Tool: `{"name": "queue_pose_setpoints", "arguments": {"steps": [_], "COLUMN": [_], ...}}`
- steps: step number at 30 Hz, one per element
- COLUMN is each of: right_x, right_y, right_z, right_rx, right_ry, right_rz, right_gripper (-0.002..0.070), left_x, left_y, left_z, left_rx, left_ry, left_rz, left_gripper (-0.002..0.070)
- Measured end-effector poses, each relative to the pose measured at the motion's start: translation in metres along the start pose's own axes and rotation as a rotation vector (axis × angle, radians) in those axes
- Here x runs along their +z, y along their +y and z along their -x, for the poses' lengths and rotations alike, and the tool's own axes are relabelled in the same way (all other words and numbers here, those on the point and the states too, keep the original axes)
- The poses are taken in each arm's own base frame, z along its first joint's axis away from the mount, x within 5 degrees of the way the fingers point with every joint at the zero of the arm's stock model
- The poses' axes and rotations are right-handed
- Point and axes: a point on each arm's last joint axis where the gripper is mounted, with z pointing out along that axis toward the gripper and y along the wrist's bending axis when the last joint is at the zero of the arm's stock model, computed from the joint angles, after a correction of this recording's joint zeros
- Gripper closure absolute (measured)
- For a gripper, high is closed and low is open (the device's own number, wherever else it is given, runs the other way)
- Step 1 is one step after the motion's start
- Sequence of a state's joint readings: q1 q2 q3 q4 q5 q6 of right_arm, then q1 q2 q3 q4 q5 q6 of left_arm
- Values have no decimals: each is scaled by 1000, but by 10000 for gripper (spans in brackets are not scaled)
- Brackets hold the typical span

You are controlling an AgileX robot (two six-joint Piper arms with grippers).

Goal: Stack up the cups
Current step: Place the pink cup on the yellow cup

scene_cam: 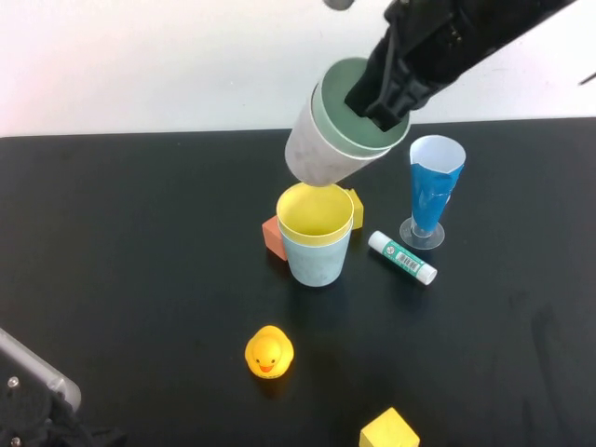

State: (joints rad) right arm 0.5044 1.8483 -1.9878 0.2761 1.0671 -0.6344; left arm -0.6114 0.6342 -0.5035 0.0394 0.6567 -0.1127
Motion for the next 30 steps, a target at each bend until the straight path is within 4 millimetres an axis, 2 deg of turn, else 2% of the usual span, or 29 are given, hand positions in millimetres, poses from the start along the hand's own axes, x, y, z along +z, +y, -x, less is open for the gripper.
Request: {"name": "queue_pose_setpoints", "arguments": {"steps": [2, 8, 11, 14, 17, 21, 30], "right_x": [10, 60, 76, 83, 83, 72, 6], "right_y": [-2, -9, -12, -13, -13, -14, 8], "right_z": [-1, -16, -21, -23, -22, -15, 0], "right_rx": [6, 34, 43, 47, 46, 51, 54], "right_ry": [13, 101, 123, 129, 123, 107, 33], "right_rz": [11, 59, 70, 71, 67, 62, 125], "right_gripper": [636, 601, 501, 396, 353, 351, 447], "left_x": [0, 0, 0, 0, 0, 0, -5], "left_y": [0, 1, 1, 1, 1, 1, 5], "left_z": [0, 0, 0, 0, 0, 0, 2], "left_rx": [0, 9, 11, 11, 11, 11, -11], "left_ry": [0, -1, -1, -1, -1, -1, -48], "left_rz": [0, 8, 9, 9, 9, 9, 54], "left_gripper": [676, 676, 676, 676, 676, 676, 676]}}
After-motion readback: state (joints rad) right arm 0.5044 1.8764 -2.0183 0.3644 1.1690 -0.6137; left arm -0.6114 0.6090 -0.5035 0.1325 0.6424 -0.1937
